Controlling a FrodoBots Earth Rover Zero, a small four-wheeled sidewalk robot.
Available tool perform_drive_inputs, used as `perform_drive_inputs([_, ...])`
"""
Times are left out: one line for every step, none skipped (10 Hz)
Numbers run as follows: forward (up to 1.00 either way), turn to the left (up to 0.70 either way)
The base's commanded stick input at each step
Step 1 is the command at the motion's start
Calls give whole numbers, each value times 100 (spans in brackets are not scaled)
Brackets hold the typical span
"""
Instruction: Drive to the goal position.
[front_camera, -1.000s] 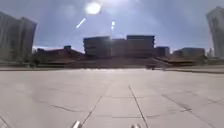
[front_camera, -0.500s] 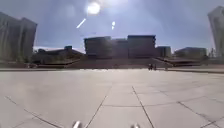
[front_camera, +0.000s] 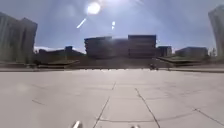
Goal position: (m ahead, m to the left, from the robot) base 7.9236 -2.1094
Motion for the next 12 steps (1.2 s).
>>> perform_drive_inputs([85, 0])
perform_drive_inputs([85, 0])
perform_drive_inputs([85, 0])
perform_drive_inputs([85, 0])
perform_drive_inputs([85, 0])
perform_drive_inputs([85, 0])
perform_drive_inputs([85, 0])
perform_drive_inputs([85, 0])
perform_drive_inputs([85, 0])
perform_drive_inputs([85, 0])
perform_drive_inputs([85, 0])
perform_drive_inputs([85, 0])
